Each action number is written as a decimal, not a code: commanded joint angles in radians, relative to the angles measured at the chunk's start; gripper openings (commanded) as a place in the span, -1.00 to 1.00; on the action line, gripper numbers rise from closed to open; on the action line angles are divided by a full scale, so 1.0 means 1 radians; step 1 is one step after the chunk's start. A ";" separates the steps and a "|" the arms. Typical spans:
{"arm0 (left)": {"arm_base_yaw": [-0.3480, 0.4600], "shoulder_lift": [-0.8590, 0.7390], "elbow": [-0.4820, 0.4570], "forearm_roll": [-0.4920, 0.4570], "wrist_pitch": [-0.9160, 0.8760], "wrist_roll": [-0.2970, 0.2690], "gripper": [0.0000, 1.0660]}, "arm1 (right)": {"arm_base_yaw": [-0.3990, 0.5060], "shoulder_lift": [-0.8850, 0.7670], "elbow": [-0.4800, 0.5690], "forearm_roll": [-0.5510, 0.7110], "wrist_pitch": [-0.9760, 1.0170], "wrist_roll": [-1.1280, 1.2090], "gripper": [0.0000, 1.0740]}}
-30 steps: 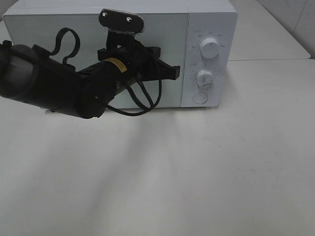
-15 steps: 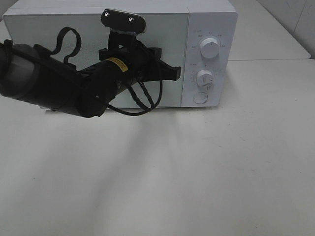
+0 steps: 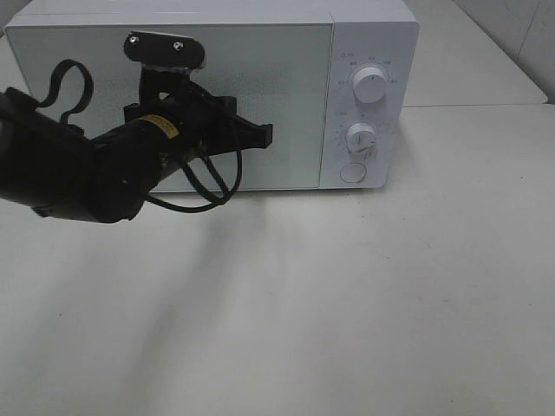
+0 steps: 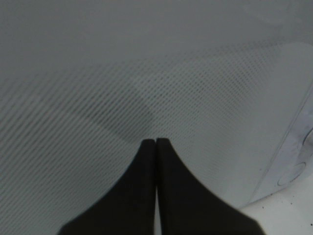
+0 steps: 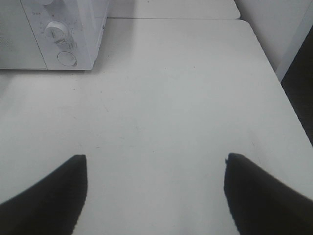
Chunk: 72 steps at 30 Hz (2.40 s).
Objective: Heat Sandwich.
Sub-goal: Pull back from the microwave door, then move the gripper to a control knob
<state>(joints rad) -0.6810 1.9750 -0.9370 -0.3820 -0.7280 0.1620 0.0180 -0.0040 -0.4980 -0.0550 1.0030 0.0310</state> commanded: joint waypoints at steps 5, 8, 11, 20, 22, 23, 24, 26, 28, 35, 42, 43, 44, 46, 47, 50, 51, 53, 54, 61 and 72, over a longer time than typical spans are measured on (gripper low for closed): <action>-0.008 -0.110 0.143 -0.007 0.012 -0.058 -1.00 | -0.004 -0.028 0.001 0.000 -0.007 0.001 0.40; -0.008 -0.157 0.193 0.000 0.071 -0.103 -0.81 | -0.004 -0.028 0.001 0.000 -0.007 0.001 0.40; -0.008 -0.198 0.239 0.000 0.115 -0.162 -0.08 | -0.004 -0.028 0.001 0.000 -0.007 0.001 0.40; -0.008 -0.308 0.365 0.017 0.149 -0.201 0.85 | -0.004 -0.028 0.001 0.000 -0.007 0.001 0.40; -0.001 -0.344 0.379 0.017 0.185 -0.194 0.85 | -0.004 -0.028 0.001 0.000 -0.007 0.001 0.40; 0.011 -0.359 0.378 0.017 0.221 -0.183 0.85 | -0.004 -0.028 0.001 0.000 -0.007 0.001 0.40; 0.025 -0.378 0.373 0.018 0.284 -0.176 0.85 | -0.004 -0.028 0.001 0.000 -0.007 0.001 0.40; 0.063 -0.415 0.361 0.020 0.391 -0.162 0.85 | -0.004 -0.028 0.001 0.000 -0.007 0.001 0.40; 0.109 -0.449 0.347 0.020 0.506 -0.153 0.85 | -0.004 -0.028 0.001 0.000 -0.007 0.001 0.40; 0.282 -0.560 0.273 0.040 0.936 -0.086 0.84 | -0.004 -0.028 0.001 0.000 -0.007 0.001 0.40; 0.461 -0.641 0.169 0.118 1.329 -0.073 0.84 | -0.004 -0.028 0.001 0.000 -0.007 0.001 0.40; 0.484 -0.653 0.152 0.139 1.388 -0.073 0.84 | -0.004 -0.028 0.001 0.000 -0.007 0.001 0.40; 0.522 -0.674 0.118 0.187 1.490 -0.073 0.84 | -0.004 -0.028 0.001 0.000 -0.007 0.001 0.40; 0.541 -0.685 0.099 0.212 1.542 -0.073 0.84 | -0.004 -0.028 0.001 0.000 -0.007 0.001 0.40; 0.558 -0.696 0.083 0.234 1.589 -0.074 0.84 | -0.004 -0.028 0.001 0.000 -0.007 0.001 0.40; 0.603 -0.735 0.055 0.266 1.706 -0.080 0.84 | -0.004 -0.028 0.001 0.000 -0.007 0.001 0.40; 0.618 -0.751 0.051 0.273 1.741 -0.080 0.84 | -0.004 -0.028 0.001 0.000 -0.007 0.001 0.40; 0.661 -0.797 0.049 0.282 1.842 -0.080 0.84 | -0.004 -0.028 0.001 0.000 -0.007 0.001 0.40; 0.661 -0.797 0.049 0.282 1.842 -0.080 0.84 | -0.004 -0.028 0.001 0.000 -0.007 0.001 0.40; 0.691 -0.947 0.107 0.278 1.921 -0.063 0.84 | -0.004 -0.028 0.001 0.000 -0.007 0.001 0.40; 0.691 -1.319 0.330 0.274 1.897 -0.051 0.84 | -0.004 -0.028 0.001 0.000 -0.007 0.001 0.40</action>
<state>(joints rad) 0.0060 0.6990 -0.6290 -0.0990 1.1910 0.1090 0.0180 -0.0040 -0.4980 -0.0550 1.0020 0.0310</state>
